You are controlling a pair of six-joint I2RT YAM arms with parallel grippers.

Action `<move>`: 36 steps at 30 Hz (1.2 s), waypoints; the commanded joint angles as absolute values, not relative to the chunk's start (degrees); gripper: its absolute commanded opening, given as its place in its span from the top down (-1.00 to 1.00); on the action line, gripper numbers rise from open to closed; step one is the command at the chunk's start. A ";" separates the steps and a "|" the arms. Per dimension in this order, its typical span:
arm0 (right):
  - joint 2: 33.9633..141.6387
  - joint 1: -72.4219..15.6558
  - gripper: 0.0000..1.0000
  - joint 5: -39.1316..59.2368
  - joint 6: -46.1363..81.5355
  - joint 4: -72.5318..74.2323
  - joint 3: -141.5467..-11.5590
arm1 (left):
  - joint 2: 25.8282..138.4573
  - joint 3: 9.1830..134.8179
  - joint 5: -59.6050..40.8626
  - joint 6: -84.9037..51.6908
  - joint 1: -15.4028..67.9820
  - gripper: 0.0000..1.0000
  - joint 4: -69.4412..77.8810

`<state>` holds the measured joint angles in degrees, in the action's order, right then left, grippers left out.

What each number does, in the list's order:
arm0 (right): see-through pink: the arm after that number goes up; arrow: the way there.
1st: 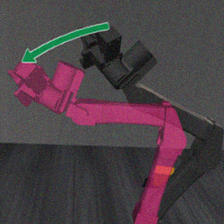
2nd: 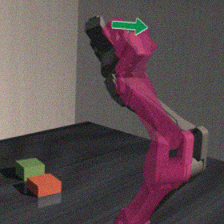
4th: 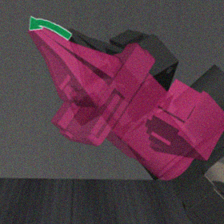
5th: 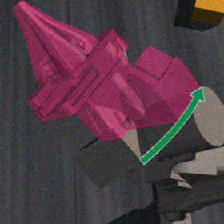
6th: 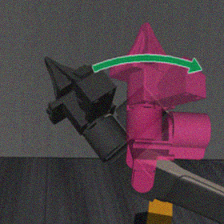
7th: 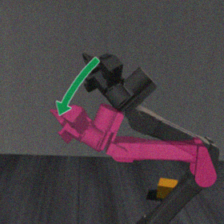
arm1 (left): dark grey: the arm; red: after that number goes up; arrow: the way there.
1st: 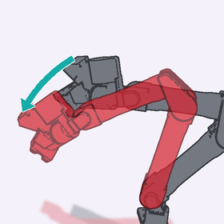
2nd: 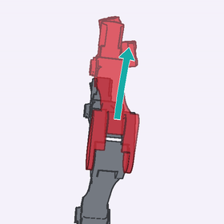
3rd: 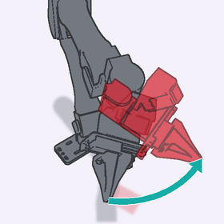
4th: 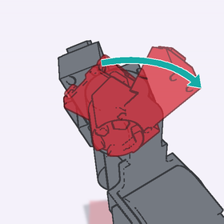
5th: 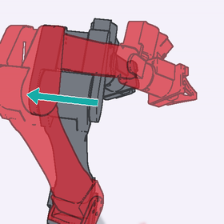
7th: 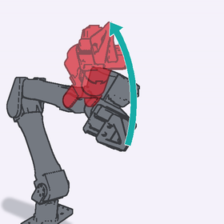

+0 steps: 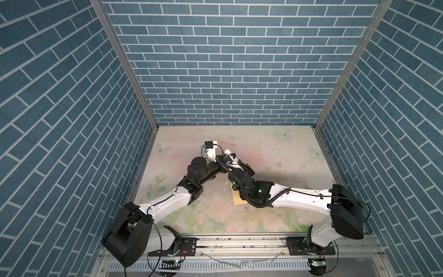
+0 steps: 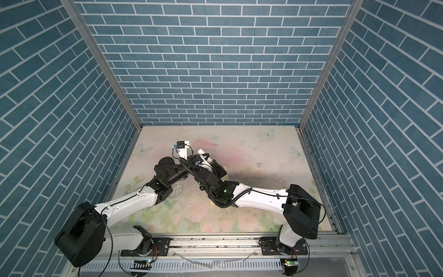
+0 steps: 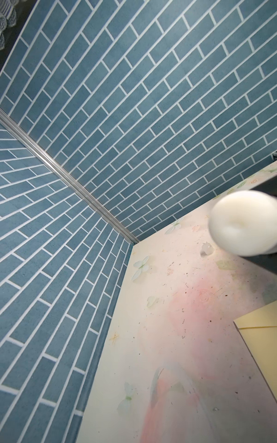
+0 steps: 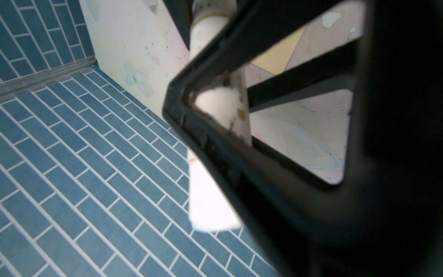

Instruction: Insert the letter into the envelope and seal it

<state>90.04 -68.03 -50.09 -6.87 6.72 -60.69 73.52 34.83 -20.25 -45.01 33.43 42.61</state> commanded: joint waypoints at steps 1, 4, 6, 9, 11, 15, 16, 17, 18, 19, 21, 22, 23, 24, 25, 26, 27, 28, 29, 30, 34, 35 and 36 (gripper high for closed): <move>84.10 -64.70 0.89 -43.81 -4.45 6.92 -60.08 | 71.94 35.30 -26.43 -44.71 34.90 1.00 42.80; 77.22 -59.80 0.38 -20.29 1.01 5.52 -55.72 | 70.91 35.40 -26.63 -44.57 34.84 1.00 42.20; 73.79 -55.39 0.07 -3.76 4.80 5.92 -53.08 | 70.23 35.42 -26.76 -44.54 34.80 1.00 42.07; 70.60 -50.55 -0.09 13.08 8.54 8.37 -49.40 | 69.33 35.58 -27.19 -44.73 34.74 1.00 42.10; 69.67 -48.36 -0.10 19.33 10.13 9.33 -48.08 | 69.01 35.92 -27.88 -44.76 34.72 1.00 41.94; 69.00 -45.43 -0.07 28.26 13.21 13.30 -45.97 | 68.83 36.29 -28.77 -44.70 34.72 1.00 41.71; 68.99 -44.83 -0.06 29.78 13.97 14.61 -45.44 | 68.82 36.27 -28.97 -44.69 34.72 1.00 41.73; 68.96 -44.38 -0.04 30.68 14.65 15.59 -45.04 | 68.87 36.30 -29.11 -44.73 34.72 1.00 41.67; 68.98 -43.92 0.01 31.44 15.27 16.48 -44.60 | 68.97 36.34 -29.18 -44.76 34.74 1.00 41.67; 69.04 -43.41 0.05 32.26 15.79 17.13 -44.24 | 68.91 36.36 -29.26 -44.78 34.72 1.00 41.68; 69.25 -42.61 0.11 33.27 16.72 18.30 -43.84 | 68.92 36.48 -29.37 -44.89 34.72 1.00 41.66; 69.34 -42.31 0.13 33.85 17.17 18.97 -43.56 | 68.96 36.49 -29.42 -44.85 34.76 1.00 41.70; 69.35 -42.04 0.13 34.15 17.60 19.78 -43.31 | 69.06 36.53 -29.51 -44.84 34.72 1.00 41.68; 69.37 -41.72 0.14 34.57 18.16 20.79 -42.87 | 69.15 36.52 -29.52 -44.91 34.72 1.00 41.66; 69.43 -41.50 0.18 34.88 18.60 21.47 -42.64 | 69.19 36.56 -29.53 -44.97 34.72 1.00 41.73; 69.50 -41.25 0.22 35.19 18.86 21.78 -42.54 | 69.26 36.61 -29.62 -44.92 34.72 1.00 41.75; 69.66 -41.09 0.30 35.41 18.98 21.91 -42.54 | 69.39 36.60 -29.62 -45.07 34.72 1.00 41.82; 69.87 -40.99 0.36 35.71 19.07 21.93 -42.54 | 69.36 36.65 -29.62 -45.02 34.72 1.00 41.84; 70.00 -40.85 0.42 35.96 19.24 22.03 -42.54 | 69.42 36.63 -29.62 -45.01 34.72 1.00 41.84; 70.13 -40.79 0.50 36.09 19.40 22.14 -42.54 | 69.45 36.61 -29.56 -45.00 34.72 1.00 41.84; 70.40 -40.56 0.70 35.91 20.19 23.08 -42.37 | 69.61 36.57 -29.53 -45.16 34.72 1.00 41.92; 70.46 -40.52 0.74 35.84 20.38 23.20 -42.36 | 69.67 36.56 -29.53 -45.21 34.72 1.00 42.01; 70.49 -40.52 0.77 35.70 20.55 23.34 -42.45 | 69.80 36.56 -29.54 -45.24 34.72 1.00 42.21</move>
